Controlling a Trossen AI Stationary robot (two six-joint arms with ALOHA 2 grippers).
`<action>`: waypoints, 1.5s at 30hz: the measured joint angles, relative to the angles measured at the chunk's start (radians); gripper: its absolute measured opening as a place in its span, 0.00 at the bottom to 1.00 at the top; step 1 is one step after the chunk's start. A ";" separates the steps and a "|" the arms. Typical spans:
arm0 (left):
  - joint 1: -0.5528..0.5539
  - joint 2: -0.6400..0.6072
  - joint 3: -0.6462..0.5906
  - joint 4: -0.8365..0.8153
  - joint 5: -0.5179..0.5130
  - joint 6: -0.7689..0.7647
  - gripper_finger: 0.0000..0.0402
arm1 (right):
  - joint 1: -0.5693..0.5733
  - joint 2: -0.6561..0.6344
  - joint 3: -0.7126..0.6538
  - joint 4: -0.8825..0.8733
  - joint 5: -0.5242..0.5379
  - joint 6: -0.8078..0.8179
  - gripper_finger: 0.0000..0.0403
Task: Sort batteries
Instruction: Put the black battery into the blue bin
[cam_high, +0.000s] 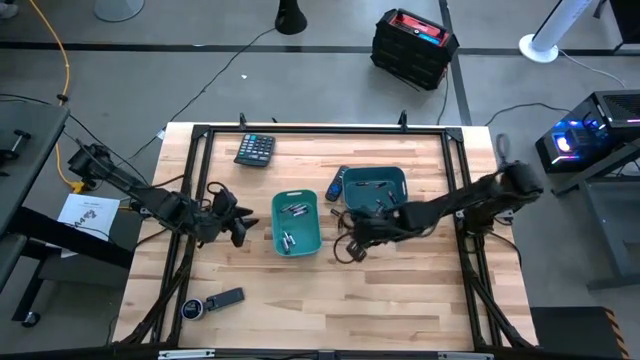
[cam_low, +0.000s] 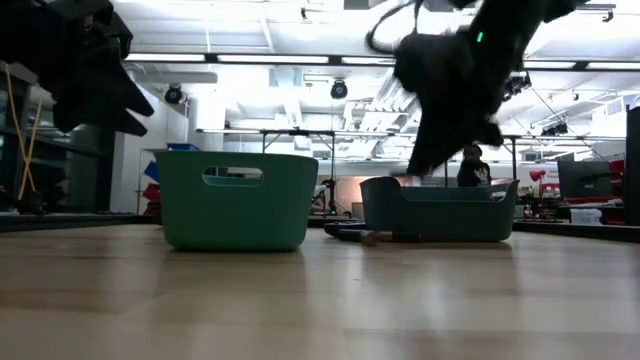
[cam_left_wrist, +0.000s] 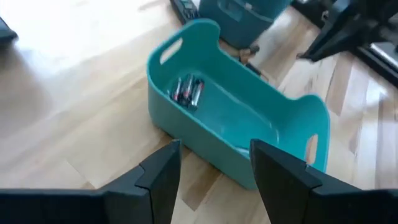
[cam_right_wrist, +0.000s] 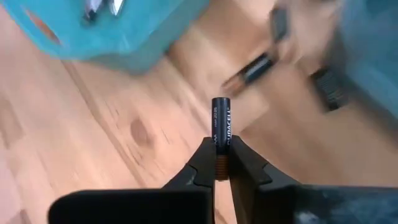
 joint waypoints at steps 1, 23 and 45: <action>0.006 -0.011 0.000 -0.001 -0.004 0.014 0.45 | -0.001 -0.027 0.010 -0.034 0.020 -0.004 0.02; 0.100 -0.081 0.000 -0.001 -0.037 0.116 0.45 | -0.224 -0.169 -0.019 -0.065 0.032 -0.050 0.48; 0.099 -0.081 0.000 -0.001 -0.043 0.126 0.45 | -0.093 0.111 -0.018 0.084 0.101 -0.279 0.45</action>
